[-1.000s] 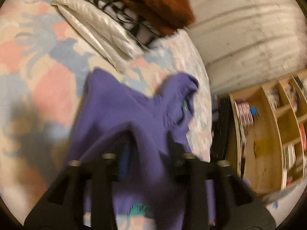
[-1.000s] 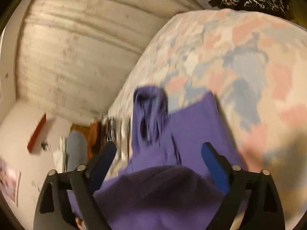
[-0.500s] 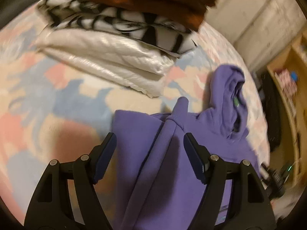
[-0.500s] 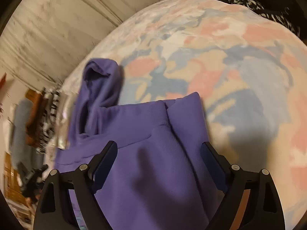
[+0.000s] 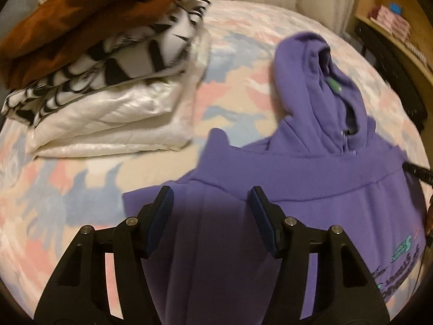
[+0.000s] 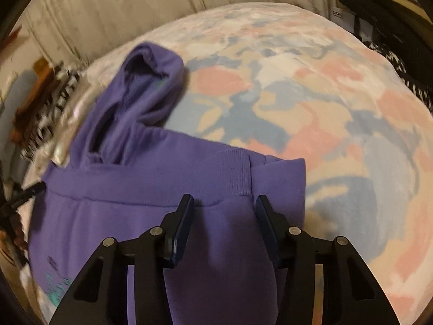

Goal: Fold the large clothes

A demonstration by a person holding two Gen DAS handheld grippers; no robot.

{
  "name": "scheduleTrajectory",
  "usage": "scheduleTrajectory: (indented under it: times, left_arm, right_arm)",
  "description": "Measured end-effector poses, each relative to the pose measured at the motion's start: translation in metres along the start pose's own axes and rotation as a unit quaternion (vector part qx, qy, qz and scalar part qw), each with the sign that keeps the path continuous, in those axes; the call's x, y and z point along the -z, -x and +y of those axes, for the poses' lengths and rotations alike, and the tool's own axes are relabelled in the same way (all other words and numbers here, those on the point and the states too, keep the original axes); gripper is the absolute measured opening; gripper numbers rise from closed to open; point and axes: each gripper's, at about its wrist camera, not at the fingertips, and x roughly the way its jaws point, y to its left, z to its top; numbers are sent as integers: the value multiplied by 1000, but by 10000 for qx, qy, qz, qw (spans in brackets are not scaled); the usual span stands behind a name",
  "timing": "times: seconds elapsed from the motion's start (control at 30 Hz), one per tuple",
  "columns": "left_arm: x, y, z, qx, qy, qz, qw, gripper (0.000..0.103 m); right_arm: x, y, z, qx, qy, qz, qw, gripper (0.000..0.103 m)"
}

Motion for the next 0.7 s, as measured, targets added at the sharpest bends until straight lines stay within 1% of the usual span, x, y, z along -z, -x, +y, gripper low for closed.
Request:
scheduleTrajectory:
  times: [0.03, 0.07, 0.1, 0.13, 0.17, 0.2, 0.23, 0.27, 0.33, 0.4, 0.47, 0.53, 0.6, 0.7]
  left_arm:
    - [-1, -4, -3, -5, -42, 34, 10000, 56]
    - [-2, -6, -6, -9, -42, 48, 10000, 53]
    - [-3, -8, -7, 17, -34, 66, 10000, 37]
    - [-4, -8, -8, -17, -19, 102, 9999, 28]
    - [-5, -8, -10, -166, -38, 103, 9998, 19]
    - [-5, -8, -11, -219, -51, 82, 9997, 10]
    - [-6, -3, -10, -208, -14, -2, 9998, 9]
    - [-7, 3, -8, -184, 57, -118, 9997, 8]
    - [-7, 20, 2, -52, 327, -411, 9986, 8]
    - [-9, 25, 7, -53, 481, -553, 9973, 8]
    - [-8, 22, 12, -149, 592, -636, 9961, 8]
    - [-4, 11, 18, -183, 721, -567, 9956, 8]
    - [2, -1, 23, -185, 834, -478, 9952, 8]
    - [12, -13, 30, -49, 949, -496, 9942, 9]
  right_arm:
    - [-1, -3, 0, 27, -3, 0, 10000, 49]
    - [-3, -6, 1, 36, -10, -14, 10000, 49]
    - [-4, -8, 1, 48, -2, -9, 10000, 49]
    - [-6, -11, 1, 67, 25, -3, 10000, 44]
    - [-6, -12, 3, 99, 61, 0, 9999, 35]
    - [-7, -13, 4, 141, 100, 10, 9998, 17]
    - [-7, -11, 4, 112, 81, -20, 9999, 11]
    - [-9, -3, 3, 107, 22, -170, 9998, 10]
    - [-12, 24, 3, 59, -119, -759, 9970, 9]
    - [-18, 47, 4, -19, -256, -1267, 9916, 9]
    - [-25, 50, 10, 39, -179, -1421, 9897, 9]
    - [-31, 37, 16, 199, -62, -1322, 9910, 9]
    - [-33, 16, 19, 406, 17, -1106, 9930, 9]
    - [-23, -30, 13, 644, -76, -509, 9966, 9]
